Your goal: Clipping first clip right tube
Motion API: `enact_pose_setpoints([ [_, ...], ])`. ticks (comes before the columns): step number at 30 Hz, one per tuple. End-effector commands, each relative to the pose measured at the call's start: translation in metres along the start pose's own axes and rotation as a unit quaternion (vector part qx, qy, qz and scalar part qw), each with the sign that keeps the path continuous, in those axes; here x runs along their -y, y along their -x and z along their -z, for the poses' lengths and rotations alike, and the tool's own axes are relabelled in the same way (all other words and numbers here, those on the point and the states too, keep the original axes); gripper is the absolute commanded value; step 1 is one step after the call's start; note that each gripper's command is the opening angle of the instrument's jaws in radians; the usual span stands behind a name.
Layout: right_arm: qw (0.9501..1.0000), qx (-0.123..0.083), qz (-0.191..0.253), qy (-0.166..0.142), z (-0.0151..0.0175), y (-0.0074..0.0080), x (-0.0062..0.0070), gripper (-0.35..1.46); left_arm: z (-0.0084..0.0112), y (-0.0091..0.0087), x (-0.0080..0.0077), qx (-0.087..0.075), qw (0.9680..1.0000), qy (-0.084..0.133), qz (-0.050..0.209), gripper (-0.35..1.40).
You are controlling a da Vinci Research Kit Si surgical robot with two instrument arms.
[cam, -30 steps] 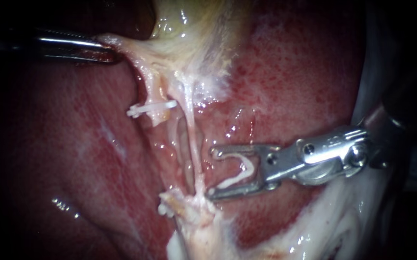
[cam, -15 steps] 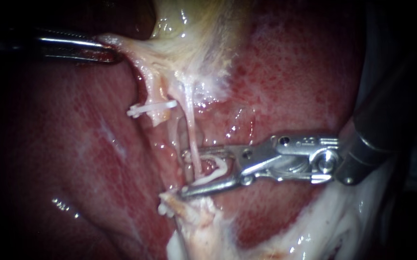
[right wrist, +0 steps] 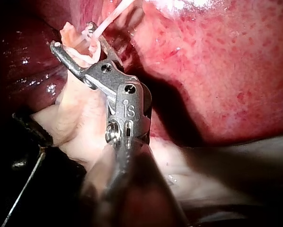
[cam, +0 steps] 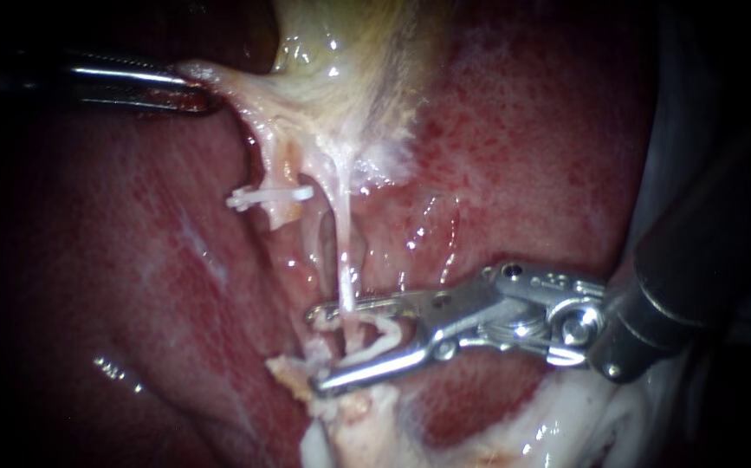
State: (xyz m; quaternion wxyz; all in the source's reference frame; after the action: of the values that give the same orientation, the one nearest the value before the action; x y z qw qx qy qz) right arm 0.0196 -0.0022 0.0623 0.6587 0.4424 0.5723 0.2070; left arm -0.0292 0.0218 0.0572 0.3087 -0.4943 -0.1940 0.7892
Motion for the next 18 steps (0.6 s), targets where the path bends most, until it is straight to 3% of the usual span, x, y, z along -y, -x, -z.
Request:
enact_pose_setpoints([
  [1, 1.0000, 0.000, -0.001, 0.001, 0.0001, 0.0000, -0.0001, 0.38, 0.0000, 0.0000, 0.0000, 0.000, 1.0000, 0.000, 0.000, -0.35],
  [12, 0.9997, -0.001, -0.023, 0.004, 0.0004, -0.0003, -0.0002, 0.09, -0.0002, 0.0000, 0.0000, 0.000, 1.0000, 0.000, 0.000, -0.35],
  [17, 0.9979, 0.001, -0.064, 0.003, 0.0007, -0.0002, -0.0001, -0.35, -0.0001, 0.0000, 0.0000, 0.000, 1.0000, 0.000, 0.000, -0.35],
  [18, 0.9977, 0.001, -0.067, 0.003, 0.0007, -0.0002, -0.0001, -0.35, -0.0002, 0.0000, 0.0000, 0.000, 1.0000, 0.000, 0.000, -0.35],
])
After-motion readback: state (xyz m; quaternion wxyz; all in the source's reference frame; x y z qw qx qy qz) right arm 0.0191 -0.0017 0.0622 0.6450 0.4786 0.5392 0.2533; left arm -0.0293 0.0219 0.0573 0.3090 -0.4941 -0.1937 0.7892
